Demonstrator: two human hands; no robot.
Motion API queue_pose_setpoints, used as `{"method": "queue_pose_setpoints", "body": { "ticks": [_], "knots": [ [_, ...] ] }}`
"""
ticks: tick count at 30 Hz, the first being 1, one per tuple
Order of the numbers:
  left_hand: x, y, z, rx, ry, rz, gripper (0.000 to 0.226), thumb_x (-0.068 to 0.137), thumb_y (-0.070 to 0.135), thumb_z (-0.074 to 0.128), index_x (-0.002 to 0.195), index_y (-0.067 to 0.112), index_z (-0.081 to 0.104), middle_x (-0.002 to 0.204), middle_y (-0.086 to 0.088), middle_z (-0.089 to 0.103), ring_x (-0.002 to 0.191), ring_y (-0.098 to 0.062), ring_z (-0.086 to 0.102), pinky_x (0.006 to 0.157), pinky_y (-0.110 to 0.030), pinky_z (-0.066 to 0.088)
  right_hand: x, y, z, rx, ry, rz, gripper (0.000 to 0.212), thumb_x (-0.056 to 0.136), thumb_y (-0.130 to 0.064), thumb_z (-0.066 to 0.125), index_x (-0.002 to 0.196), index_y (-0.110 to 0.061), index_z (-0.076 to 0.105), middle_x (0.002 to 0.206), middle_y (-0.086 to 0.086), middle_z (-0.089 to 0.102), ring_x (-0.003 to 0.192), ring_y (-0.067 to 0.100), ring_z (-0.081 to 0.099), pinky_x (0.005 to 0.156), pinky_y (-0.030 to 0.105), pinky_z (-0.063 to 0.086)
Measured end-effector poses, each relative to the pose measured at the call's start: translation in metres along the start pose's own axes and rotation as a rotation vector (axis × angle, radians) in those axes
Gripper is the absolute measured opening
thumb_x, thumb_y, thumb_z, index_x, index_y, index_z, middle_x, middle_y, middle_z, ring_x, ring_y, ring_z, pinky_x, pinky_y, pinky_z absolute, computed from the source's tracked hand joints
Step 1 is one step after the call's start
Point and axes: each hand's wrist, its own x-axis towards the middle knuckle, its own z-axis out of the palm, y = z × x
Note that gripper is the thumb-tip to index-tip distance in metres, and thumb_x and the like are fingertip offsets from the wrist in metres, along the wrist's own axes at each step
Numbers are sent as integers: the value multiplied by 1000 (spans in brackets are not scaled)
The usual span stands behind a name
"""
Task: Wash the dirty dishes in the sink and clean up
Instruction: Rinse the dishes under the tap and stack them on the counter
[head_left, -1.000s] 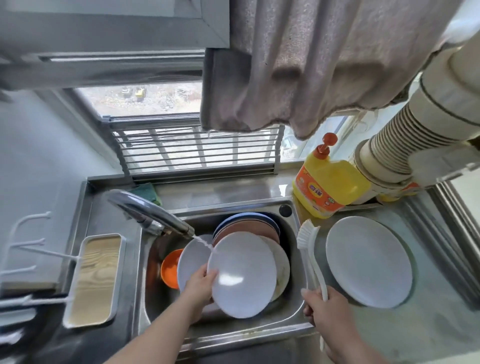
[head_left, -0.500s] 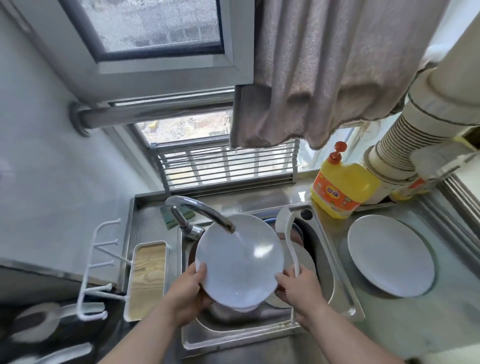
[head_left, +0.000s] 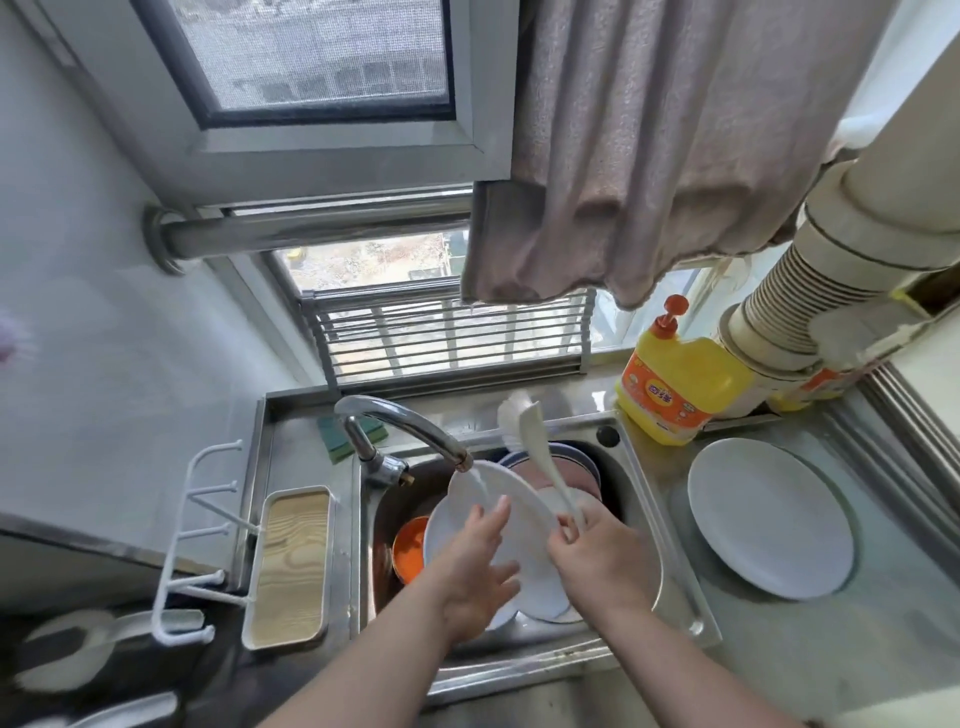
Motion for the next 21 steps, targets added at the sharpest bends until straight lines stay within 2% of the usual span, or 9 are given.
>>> {"method": "queue_pose_setpoints", "body": {
  "ticks": [2, 4, 6, 8, 10, 11, 15, 18, 21],
  "knots": [
    [4, 0, 18, -107, 27, 57, 69, 100, 38, 68, 156, 42, 29, 153, -18, 47, 115, -39, 70, 96, -51, 58, -9, -1, 11, -49, -45, -61, 21, 94, -39, 67, 80, -22, 66, 73, 2, 70, 71, 24, 64, 61, 33, 37],
    [7, 0, 24, -101, 62, 106, 45, 107, 24, 58, 149, 28, 43, 136, -27, 60, 88, -36, 74, 69, -44, 62, -16, 2, 18, -25, -69, -91, 25, 92, -39, 69, 71, -33, 57, 66, -2, 64, 74, 25, 64, 63, 31, 33],
    [6, 1, 25, -69, 79, 126, 31, 110, 15, 48, 141, 19, 53, 126, -28, 67, 88, -38, 71, 71, -47, 64, -17, 9, 22, -20, -87, -101, 35, 92, -41, 71, 64, -39, 49, 56, -7, 51, 67, 21, 57, 62, 29, 32],
    [5, -1, 21, -80, 112, 139, 29, 111, 8, 41, 136, 12, 56, 120, -26, 72, 96, -39, 74, 83, -55, 64, -16, 17, 22, 76, -130, -85, 20, 89, -42, 75, 73, -37, 65, 58, -11, 60, 67, 12, 62, 62, 26, 40],
    [4, -1, 14, -127, 149, 140, 32, 110, 3, 37, 137, 8, 53, 115, -27, 74, 100, -43, 76, 84, -57, 63, -12, 25, 18, 238, -154, -13, 8, 85, -37, 82, 86, -33, 75, 69, -23, 70, 74, -4, 66, 68, 18, 47],
    [4, 0, 10, -153, 174, 142, 32, 110, 1, 36, 135, 8, 54, 113, -28, 74, 100, -43, 76, 82, -57, 64, -9, 32, 15, 304, -141, 47, 10, 84, -34, 84, 89, -33, 76, 73, -20, 72, 76, -5, 67, 72, 21, 51],
    [7, 5, -3, -294, 222, 143, 31, 108, -3, 37, 120, 13, 60, 110, -27, 76, 97, -41, 76, 75, -53, 65, 1, 71, -1, 405, -42, 233, 20, 84, -34, 85, 78, -20, 72, 66, -8, 70, 72, 14, 68, 70, 34, 53],
    [15, 14, -6, -410, 243, 138, 30, 110, 2, 36, 135, -1, 51, 109, -31, 74, 93, -42, 77, 63, -49, 65, 2, 98, -10, 406, -35, 294, 38, 84, -30, 85, 70, -4, 62, 53, -7, 57, 57, 19, 54, 63, 35, 47],
    [22, 29, -5, -507, 276, 179, 30, 108, -2, 34, 129, -13, 52, 104, -33, 74, 97, -44, 72, 57, -48, 65, 3, 120, -11, 397, -67, 351, 46, 81, -33, 87, 74, 1, 58, 53, 3, 58, 55, 25, 56, 67, 39, 54]
  ]
}}
